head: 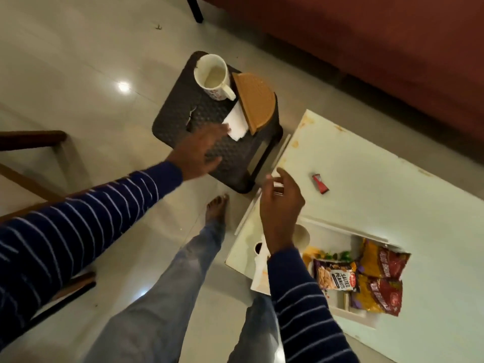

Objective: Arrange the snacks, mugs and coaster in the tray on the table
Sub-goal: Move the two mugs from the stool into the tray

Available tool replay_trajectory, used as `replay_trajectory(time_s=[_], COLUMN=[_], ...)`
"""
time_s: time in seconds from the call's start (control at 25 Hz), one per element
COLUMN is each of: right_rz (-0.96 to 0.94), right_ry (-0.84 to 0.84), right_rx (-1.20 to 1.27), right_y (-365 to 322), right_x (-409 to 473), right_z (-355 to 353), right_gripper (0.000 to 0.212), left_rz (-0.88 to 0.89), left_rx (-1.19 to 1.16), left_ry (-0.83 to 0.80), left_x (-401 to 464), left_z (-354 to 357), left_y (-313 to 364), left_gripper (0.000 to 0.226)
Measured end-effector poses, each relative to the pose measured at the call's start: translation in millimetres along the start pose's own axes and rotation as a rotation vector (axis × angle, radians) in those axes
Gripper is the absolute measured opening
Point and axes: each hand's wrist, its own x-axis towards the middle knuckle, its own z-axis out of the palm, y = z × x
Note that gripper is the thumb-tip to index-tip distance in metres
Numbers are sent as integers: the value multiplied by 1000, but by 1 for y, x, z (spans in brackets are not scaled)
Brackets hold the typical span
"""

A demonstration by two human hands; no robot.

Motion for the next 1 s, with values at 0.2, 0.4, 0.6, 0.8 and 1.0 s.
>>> replay_trajectory(time_s=[0.2, 0.4, 0.6, 0.8, 1.0], right_rz=[-203, -268, -245, -254, -278], right_ry=[-148, -287, -272, -255, -242], right_rx=[-126, -244, -361, -321, -188], right_y=[-59, -83, -74, -72, -86], right_x=[71, 116, 141, 147, 109], right_z=[89, 149, 172, 171, 137], right_gripper=[31, 39, 30, 23, 21], left_rz=[-149, -207, -158, -147, 1], left_rx=[53, -130, -213, -212, -121], left_ry=[127, -8, -41, 18, 113], left_x=[58, 112, 134, 135, 109], left_z=[-69, -76, -60, -58, -89], left_y=[-81, -110, -114, -107, -75], left_gripper=[96, 121, 107, 96, 90])
